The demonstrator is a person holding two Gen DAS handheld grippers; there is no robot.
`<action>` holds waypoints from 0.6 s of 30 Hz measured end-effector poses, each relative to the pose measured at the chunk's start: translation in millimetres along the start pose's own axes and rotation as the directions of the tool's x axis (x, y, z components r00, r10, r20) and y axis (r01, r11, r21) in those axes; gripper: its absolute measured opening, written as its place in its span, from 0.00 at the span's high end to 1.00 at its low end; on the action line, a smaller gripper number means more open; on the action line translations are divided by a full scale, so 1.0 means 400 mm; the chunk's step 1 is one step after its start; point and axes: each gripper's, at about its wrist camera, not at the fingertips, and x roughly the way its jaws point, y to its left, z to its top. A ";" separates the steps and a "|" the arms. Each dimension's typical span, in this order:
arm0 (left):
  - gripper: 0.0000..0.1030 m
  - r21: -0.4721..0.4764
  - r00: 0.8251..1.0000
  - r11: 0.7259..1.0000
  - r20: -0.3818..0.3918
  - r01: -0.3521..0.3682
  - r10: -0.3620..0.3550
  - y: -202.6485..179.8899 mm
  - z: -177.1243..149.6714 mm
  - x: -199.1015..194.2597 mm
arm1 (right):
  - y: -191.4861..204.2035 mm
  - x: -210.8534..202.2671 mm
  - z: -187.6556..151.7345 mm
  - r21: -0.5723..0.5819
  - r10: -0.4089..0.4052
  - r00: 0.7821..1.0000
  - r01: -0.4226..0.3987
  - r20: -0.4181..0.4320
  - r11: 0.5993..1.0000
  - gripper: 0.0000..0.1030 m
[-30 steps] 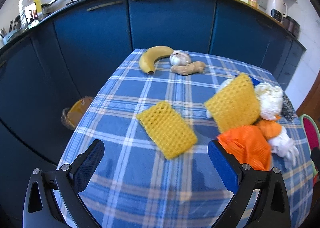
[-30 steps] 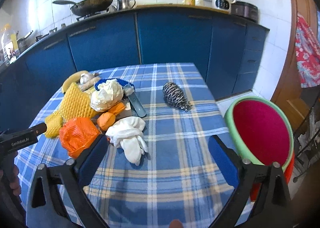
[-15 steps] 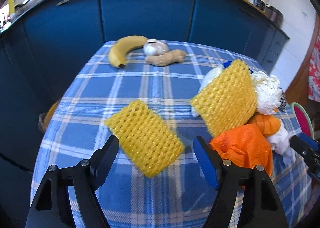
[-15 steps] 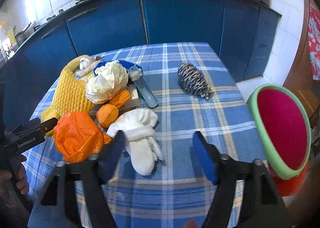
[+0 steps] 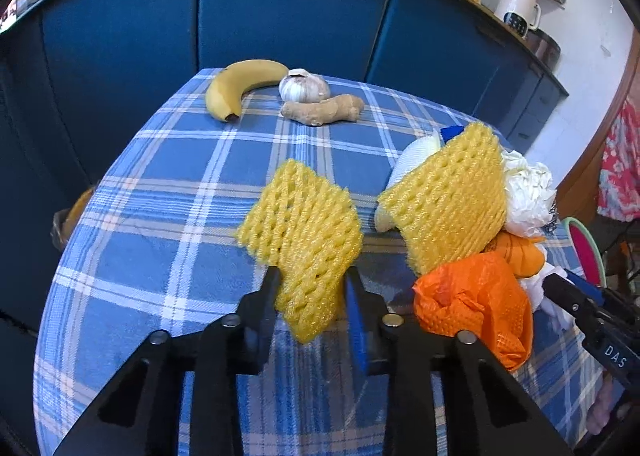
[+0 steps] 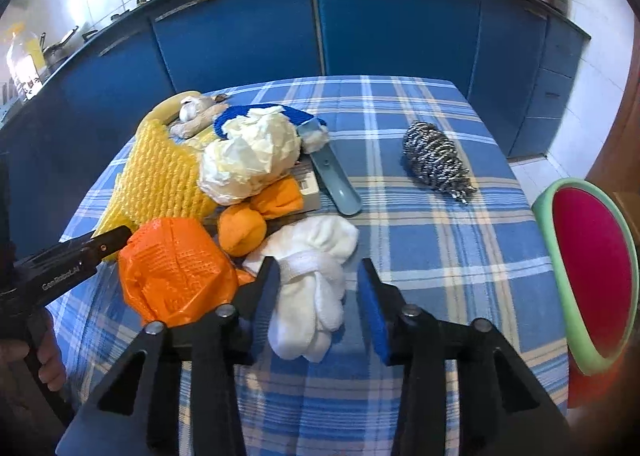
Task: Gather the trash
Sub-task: 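Grasp the yellow foam net with the left tool while the right tool grasps the white gloves, then carry the foam net and gloves to the red bucket and release both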
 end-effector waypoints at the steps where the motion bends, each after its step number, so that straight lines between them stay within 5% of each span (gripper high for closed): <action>1: 0.74 0.002 1.000 1.000 0.002 -0.001 0.001 -0.003 -0.001 -0.001 | -0.001 0.001 0.000 0.001 0.007 1.000 -0.007 -0.001 1.000 0.64; 7: 0.80 -0.004 1.000 1.000 0.013 -0.015 0.015 -0.007 -0.017 -0.029 | -0.010 0.001 -0.008 0.031 0.061 0.998 -0.061 -0.003 0.998 0.81; 18: 0.80 -0.006 0.997 1.000 0.082 -0.014 0.014 -0.029 -0.034 -0.154 | -0.026 -0.103 -0.031 0.052 0.092 0.992 -0.096 0.082 0.994 0.85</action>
